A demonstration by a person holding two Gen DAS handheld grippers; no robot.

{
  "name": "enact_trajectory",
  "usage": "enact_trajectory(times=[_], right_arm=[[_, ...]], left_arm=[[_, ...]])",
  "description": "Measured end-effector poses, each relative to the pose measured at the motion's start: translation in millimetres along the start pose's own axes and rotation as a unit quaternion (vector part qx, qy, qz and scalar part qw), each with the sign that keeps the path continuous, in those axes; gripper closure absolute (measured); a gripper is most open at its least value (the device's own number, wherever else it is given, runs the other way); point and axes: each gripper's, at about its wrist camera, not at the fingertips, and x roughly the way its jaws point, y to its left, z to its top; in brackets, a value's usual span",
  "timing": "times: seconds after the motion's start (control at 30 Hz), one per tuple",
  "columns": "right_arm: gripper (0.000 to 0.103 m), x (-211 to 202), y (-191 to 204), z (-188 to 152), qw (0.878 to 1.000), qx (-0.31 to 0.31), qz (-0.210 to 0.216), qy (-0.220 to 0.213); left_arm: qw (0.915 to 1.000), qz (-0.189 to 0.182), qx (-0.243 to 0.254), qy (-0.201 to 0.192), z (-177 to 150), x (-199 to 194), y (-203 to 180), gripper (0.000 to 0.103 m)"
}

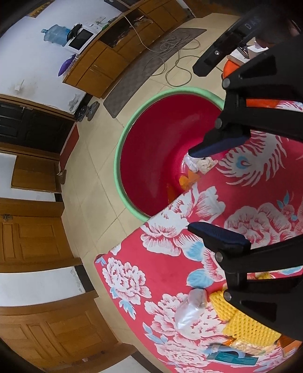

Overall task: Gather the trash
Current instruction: 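Open the left gripper to drop the crumpled paper into the red tub, then move the left gripper back to the table and grasp the orange box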

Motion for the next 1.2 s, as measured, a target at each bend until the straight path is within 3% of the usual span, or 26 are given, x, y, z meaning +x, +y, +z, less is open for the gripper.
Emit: enact_trajectory(times=[0.27, 0.4, 0.67, 1.2], right_arm=[[0.042, -7, 5, 0, 1.0, -0.003, 0.005, -0.004], [0.04, -14, 12, -2, 1.0, -0.009, 0.009, -0.008], [0.037, -28, 29, -12, 0.999, -0.03, 0.02, -0.005], [0.036, -42, 69, -40, 0.996, -0.069, 0.057, 0.018]], left_arm=[[0.9996, 0.007, -0.022, -0.015, -9, -20, 9, 0.046], [0.9986, 0.026, -0.031, -0.034, -17, -37, 16, 0.037], [0.9965, 0.049, -0.052, -0.043, -39, -65, 36, 0.035], [0.9842, 0.131, -0.11, -0.047, -91, -112, 100, 0.025]])
